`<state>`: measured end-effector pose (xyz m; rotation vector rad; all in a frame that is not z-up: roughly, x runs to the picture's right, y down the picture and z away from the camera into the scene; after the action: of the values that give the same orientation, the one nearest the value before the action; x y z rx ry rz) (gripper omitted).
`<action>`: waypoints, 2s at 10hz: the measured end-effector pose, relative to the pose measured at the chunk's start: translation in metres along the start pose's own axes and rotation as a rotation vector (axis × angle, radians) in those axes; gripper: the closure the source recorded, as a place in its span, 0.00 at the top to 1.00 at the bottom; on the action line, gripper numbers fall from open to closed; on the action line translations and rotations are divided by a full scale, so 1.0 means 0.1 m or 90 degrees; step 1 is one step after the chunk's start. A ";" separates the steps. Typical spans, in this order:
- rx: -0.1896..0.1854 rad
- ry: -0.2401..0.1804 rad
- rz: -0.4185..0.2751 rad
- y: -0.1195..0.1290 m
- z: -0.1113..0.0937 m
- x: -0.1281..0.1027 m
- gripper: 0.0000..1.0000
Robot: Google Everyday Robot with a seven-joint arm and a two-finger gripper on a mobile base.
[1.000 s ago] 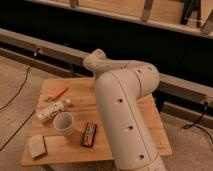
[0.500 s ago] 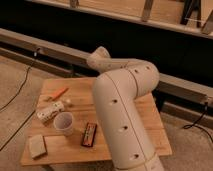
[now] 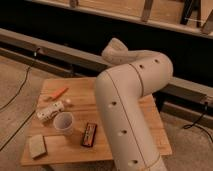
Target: Push the ceramic bowl across the table
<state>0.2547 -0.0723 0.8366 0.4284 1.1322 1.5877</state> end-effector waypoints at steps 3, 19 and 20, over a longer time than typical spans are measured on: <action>-0.105 0.008 -0.037 0.60 -0.41 0.34 0.65; -0.513 0.158 -0.189 2.11 -0.85 1.32 0.65; -0.515 0.168 -0.190 2.20 -0.79 1.27 0.65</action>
<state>0.0289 0.0158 0.9461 -0.4720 0.6113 1.7031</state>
